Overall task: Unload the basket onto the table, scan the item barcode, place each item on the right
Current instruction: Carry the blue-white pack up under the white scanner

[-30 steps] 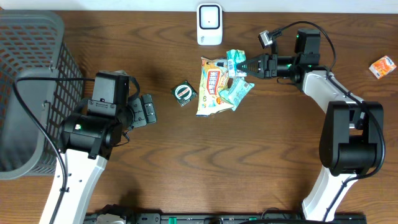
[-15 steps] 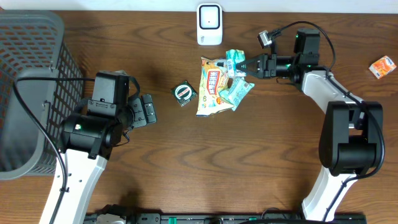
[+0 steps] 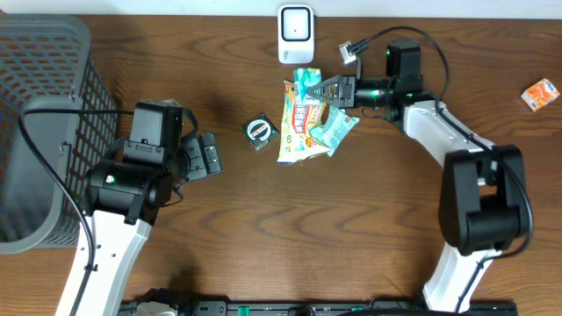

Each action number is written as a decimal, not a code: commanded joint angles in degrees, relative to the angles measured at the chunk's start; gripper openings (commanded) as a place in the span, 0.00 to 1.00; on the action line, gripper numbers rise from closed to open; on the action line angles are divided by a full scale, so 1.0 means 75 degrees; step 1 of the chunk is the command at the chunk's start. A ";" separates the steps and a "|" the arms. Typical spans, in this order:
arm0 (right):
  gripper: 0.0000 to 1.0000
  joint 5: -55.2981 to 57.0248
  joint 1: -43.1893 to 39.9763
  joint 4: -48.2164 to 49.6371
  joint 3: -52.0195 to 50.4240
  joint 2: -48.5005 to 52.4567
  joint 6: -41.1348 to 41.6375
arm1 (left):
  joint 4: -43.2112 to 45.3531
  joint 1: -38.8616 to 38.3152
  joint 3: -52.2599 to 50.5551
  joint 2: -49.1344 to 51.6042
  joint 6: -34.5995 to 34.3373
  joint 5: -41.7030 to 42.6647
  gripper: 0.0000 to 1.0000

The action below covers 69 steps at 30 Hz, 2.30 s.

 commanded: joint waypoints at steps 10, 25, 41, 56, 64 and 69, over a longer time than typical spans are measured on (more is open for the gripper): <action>0.01 0.7560 0.0764 -0.1609 0.0012 -0.2110 -0.4660 | 0.0003 0.0012 0.0070 0.0015 -0.0070 0.0012 0.98; 0.01 0.9681 0.1786 0.0501 0.0854 -0.1440 -0.5989 | 0.0003 0.0012 0.0067 0.0015 -0.0070 0.0012 0.98; 0.01 1.0337 0.1842 -0.2777 0.6849 0.2838 -0.7743 | 0.0003 0.0012 0.0067 0.0015 -0.0070 0.0015 0.98; 0.01 1.1377 0.2200 -0.2865 0.6840 0.3348 -1.0369 | 0.0003 0.0012 0.0070 0.0015 -0.0070 0.0012 0.98; 0.01 1.1398 0.2183 -0.3413 0.6840 0.3348 -1.0360 | 0.0003 0.0012 0.0067 0.0015 -0.0070 0.0012 0.98; 0.01 1.1401 0.2171 -0.3427 0.6840 0.3348 -1.0331 | 0.0003 0.0012 0.0067 0.0015 -0.0070 0.0012 0.98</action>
